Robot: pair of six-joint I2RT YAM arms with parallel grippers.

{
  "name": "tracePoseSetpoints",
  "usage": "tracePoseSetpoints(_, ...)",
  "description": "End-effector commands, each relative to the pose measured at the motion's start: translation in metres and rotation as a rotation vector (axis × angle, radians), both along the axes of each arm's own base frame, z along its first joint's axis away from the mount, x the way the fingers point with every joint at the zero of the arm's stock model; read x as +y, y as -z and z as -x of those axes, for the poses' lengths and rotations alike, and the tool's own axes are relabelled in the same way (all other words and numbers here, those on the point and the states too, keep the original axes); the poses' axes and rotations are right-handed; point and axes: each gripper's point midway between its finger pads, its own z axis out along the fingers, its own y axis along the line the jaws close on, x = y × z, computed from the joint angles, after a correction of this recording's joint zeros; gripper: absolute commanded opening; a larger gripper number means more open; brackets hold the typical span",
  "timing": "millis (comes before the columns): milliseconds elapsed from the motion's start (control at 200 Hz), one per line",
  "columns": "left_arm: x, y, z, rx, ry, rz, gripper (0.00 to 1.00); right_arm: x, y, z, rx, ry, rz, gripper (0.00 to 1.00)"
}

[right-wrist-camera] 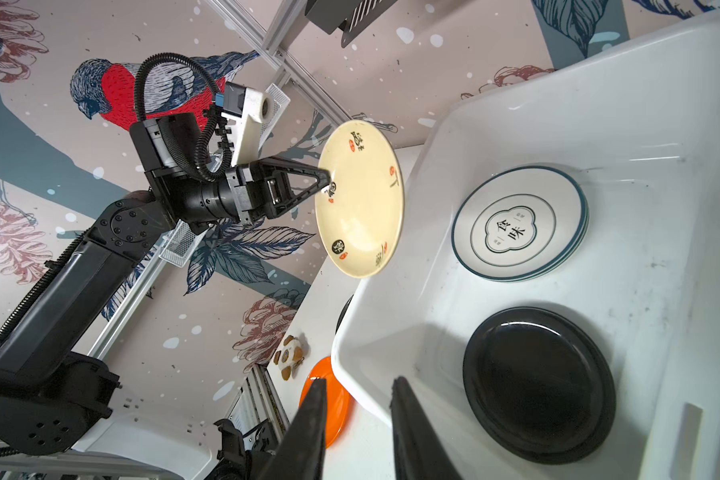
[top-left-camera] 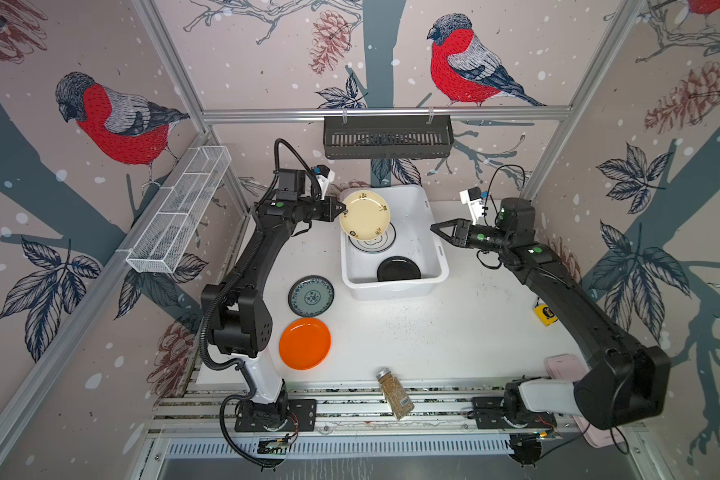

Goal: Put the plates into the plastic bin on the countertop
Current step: 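Lift the cream plate with left gripper and carry it over the bin, then lower the cream plate onto the black plate in the bin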

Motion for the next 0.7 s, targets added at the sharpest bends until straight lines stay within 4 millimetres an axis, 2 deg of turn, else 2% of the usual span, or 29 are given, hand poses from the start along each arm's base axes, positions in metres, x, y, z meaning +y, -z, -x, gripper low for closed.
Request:
tracePoseSetpoints(0,-0.026,0.004,0.001,-0.04,0.062,-0.021,0.0,-0.005,0.0,0.009,-0.003,-0.011,0.017,0.29)
tracePoseSetpoints(150,-0.062,0.021,0.007,-0.03,0.132,-0.031,0.0,-0.015,-0.002,0.014,-0.005,0.016,0.006,0.29)
tracePoseSetpoints(210,-0.073,0.029,0.008,-0.019,0.153,-0.035,0.0,-0.018,0.004,0.013,0.013,0.029,0.004,0.29)
tracePoseSetpoints(230,-0.078,0.033,0.009,-0.014,0.163,-0.037,0.0,-0.019,-0.004,0.018,-0.011,0.029,-0.002,0.29)
tracePoseSetpoints(355,-0.097,0.049,0.01,0.01,0.207,-0.052,0.0,-0.026,-0.003,0.019,-0.007,0.048,-0.011,0.29)
tracePoseSetpoints(480,-0.109,0.068,0.009,0.045,0.236,-0.076,0.0,-0.028,-0.002,0.02,-0.005,0.055,-0.019,0.29)
tracePoseSetpoints(695,-0.114,0.104,0.007,0.11,0.272,-0.106,0.0,-0.029,0.003,0.019,0.005,0.059,-0.025,0.29)
